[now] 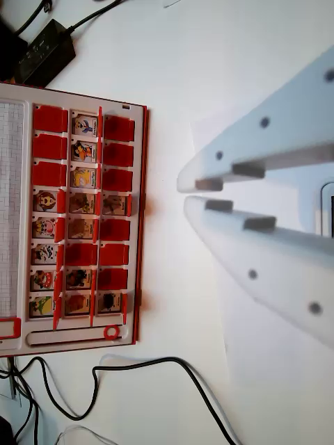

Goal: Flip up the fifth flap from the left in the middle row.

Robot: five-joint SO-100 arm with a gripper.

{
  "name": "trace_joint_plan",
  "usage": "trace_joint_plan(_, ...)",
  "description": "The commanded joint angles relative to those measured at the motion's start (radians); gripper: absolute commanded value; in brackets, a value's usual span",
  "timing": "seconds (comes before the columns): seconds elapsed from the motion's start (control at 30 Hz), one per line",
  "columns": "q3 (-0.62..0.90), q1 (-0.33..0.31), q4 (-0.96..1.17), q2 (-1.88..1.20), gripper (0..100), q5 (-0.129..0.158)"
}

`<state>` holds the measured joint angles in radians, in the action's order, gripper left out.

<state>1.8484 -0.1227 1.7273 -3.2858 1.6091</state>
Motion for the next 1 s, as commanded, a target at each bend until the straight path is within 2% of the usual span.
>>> trace_joint_plan(0.0, 0.037, -0.005, -0.009, 0.014, 0, 0.025)
trace_joint_plan(0.13, 0.038, 0.009, -0.032, 0.014, 0, 0.015)
trace_joint_plan(0.63, 0.057, 0.011, -0.040, 0.014, 0, 0.021)
trace_joint_plan(0.7, 0.058, 0.011, -0.041, 0.014, 0, 0.014)
trace_joint_plan(0.97, 0.083, -0.025, -0.052, 0.029, 0, 0.025)
